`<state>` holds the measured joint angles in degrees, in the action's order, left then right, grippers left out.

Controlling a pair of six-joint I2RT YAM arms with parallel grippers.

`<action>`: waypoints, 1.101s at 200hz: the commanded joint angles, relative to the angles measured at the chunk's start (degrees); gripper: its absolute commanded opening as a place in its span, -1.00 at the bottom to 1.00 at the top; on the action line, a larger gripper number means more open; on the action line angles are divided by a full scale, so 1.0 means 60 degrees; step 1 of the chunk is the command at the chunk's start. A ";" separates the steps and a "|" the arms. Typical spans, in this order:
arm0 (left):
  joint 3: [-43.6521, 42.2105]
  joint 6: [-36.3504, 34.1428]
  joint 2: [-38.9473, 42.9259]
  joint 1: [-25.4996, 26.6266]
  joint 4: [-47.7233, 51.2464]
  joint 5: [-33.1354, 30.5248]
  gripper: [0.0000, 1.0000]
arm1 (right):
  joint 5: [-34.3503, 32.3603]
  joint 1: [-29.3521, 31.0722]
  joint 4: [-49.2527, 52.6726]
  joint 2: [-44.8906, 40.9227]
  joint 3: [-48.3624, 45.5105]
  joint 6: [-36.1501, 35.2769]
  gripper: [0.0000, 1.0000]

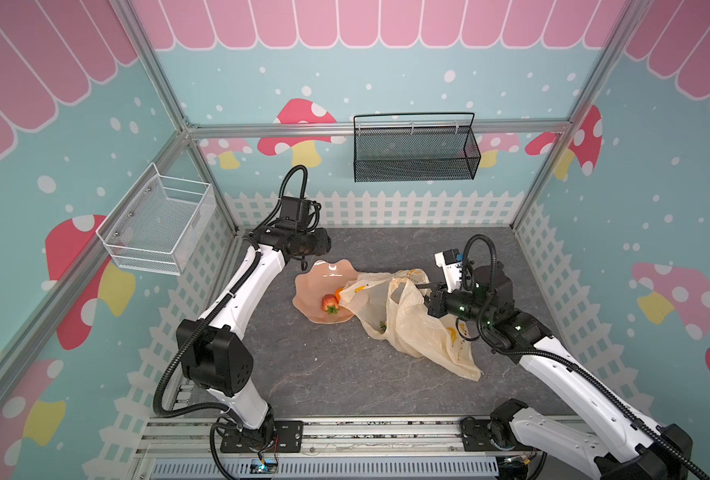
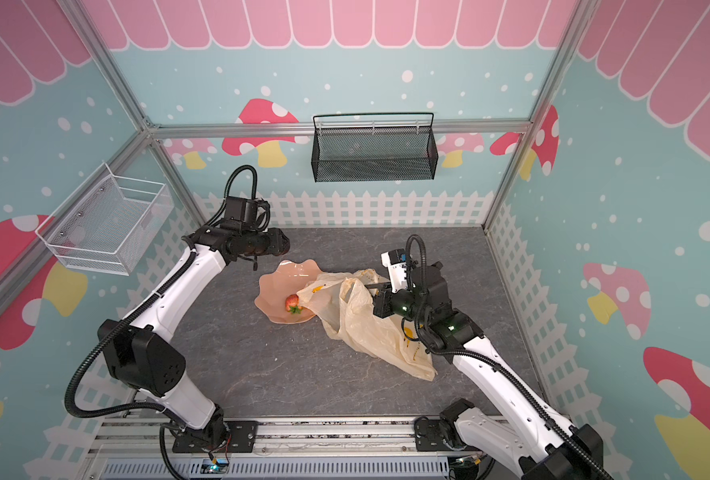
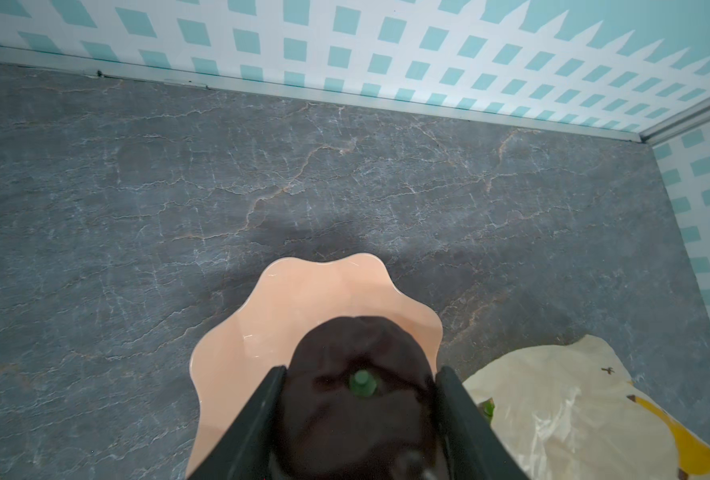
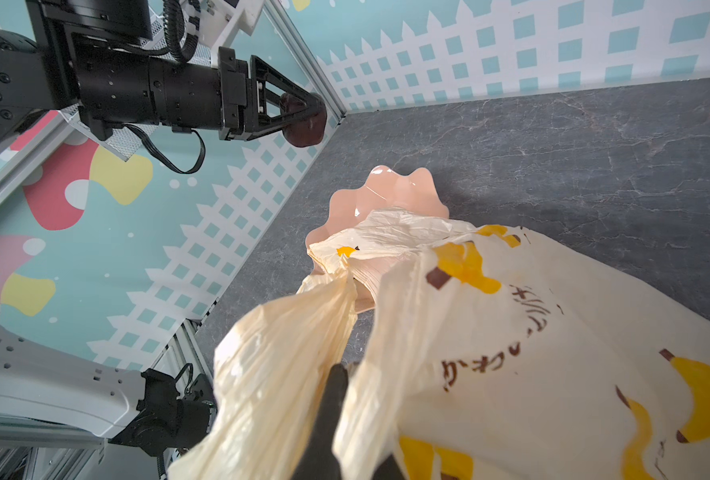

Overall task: Place the fruits into the plastic bag
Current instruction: 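Lift the dark plum with the left gripper up out of the bowl, then carry the plum with the left gripper down into the bag mouth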

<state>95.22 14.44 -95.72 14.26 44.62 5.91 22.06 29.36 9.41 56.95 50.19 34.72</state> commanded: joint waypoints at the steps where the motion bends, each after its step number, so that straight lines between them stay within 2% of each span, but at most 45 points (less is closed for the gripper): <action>1: -0.0331 -0.0984 0.0814 -0.0011 -0.0272 0.1263 -0.25 | 0.0073 0.0044 -0.0164 -0.0010 -0.0001 -0.0121 -1.00; 29: -0.0897 -0.1778 0.1539 0.0121 -0.0251 0.2614 -0.30 | 0.0044 0.0056 -0.0133 -0.0043 -0.0001 -0.0124 -1.00; 54: -0.1526 -0.2606 0.2235 0.0747 -0.0242 0.3358 -0.30 | 0.0029 0.0053 -0.0133 -0.0021 0.0009 -0.0131 -1.00; 75: -0.1896 -0.3124 0.2622 0.1412 -0.0157 0.3361 -0.33 | 0.0043 0.0049 -0.0134 0.0015 0.0025 -0.0119 -1.00; 108: -0.2050 -0.3095 0.2745 0.1490 0.0031 0.3693 -0.39 | 0.0060 0.0053 -0.0134 0.0030 0.0031 -0.0125 -1.00; 129: -0.2078 -0.3274 0.2810 0.2051 0.0210 0.3717 -0.42 | 0.0044 0.0045 -0.0120 0.0010 0.0018 -0.0124 -1.00; 173: -0.2511 -0.3212 0.2657 0.2723 0.0336 0.3406 -0.51 | -0.0013 0.0052 -0.0118 -0.0072 -0.0020 -0.0104 -1.00; 203: -0.2752 -0.3162 0.2141 0.3174 0.0371 0.2873 -0.66 | 0.0014 0.0057 -0.0128 -0.0068 -0.0019 -0.0106 -1.00; 220: -0.2860 -0.3166 0.1754 0.3353 0.0356 0.2713 -0.67 | 0.0029 0.0049 -0.0118 -0.0072 -0.0025 -0.0092 -1.00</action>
<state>79.35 -3.27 -82.11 33.10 45.52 24.58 22.02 29.36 9.43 56.93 50.19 34.72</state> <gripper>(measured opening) 0.489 0.045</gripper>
